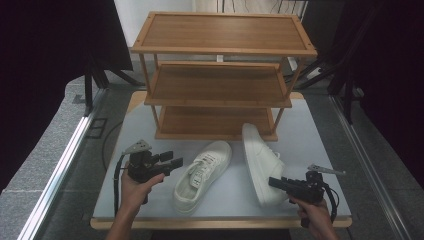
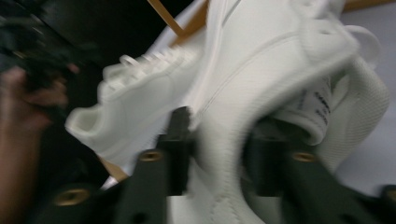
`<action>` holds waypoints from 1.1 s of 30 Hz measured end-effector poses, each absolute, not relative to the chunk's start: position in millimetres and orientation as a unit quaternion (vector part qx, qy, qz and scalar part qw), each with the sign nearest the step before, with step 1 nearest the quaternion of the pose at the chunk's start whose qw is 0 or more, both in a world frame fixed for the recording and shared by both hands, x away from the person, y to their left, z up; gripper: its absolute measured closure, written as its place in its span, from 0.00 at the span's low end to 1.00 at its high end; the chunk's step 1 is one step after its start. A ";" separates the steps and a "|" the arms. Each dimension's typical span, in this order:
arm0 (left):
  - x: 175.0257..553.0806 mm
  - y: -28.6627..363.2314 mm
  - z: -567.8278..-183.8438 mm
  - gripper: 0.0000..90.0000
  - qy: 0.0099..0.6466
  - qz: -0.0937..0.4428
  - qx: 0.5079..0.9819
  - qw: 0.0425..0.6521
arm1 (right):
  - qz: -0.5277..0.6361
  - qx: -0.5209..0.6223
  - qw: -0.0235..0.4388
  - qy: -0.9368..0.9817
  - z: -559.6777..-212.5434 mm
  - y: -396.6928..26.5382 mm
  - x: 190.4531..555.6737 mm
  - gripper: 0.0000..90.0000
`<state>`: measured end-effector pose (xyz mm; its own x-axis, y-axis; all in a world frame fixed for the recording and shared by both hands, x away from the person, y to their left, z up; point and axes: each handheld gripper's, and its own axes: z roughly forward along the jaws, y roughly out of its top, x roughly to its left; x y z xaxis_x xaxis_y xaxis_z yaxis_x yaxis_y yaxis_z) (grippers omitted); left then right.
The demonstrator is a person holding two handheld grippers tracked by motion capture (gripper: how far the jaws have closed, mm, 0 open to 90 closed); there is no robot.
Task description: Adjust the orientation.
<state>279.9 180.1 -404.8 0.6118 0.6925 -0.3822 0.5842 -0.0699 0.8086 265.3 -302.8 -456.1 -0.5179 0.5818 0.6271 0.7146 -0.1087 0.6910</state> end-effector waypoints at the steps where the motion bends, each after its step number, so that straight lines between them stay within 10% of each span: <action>1: 279.8 180.5 -404.8 0.50 0.438 0.052 0.729 0.523 | -0.567 -0.486 0.064 -0.662 -454.1 -301.0 264.9 0.82; 11: 278.7 186.5 -403.0 0.50 0.441 0.055 0.724 0.527 | -0.466 -0.464 -0.095 -0.747 -416.7 -298.9 240.9 0.86; 33: 278.4 185.4 -401.4 0.50 0.438 0.056 0.725 0.529 | -0.393 -0.442 -0.181 -0.786 -409.2 -276.8 218.8 0.72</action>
<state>278.4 185.4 -401.4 0.6109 0.6933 -0.3822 0.5752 -0.0569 0.8161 218.8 -276.8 -409.2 -0.5429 0.8375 0.0629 0.5527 0.2999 0.7775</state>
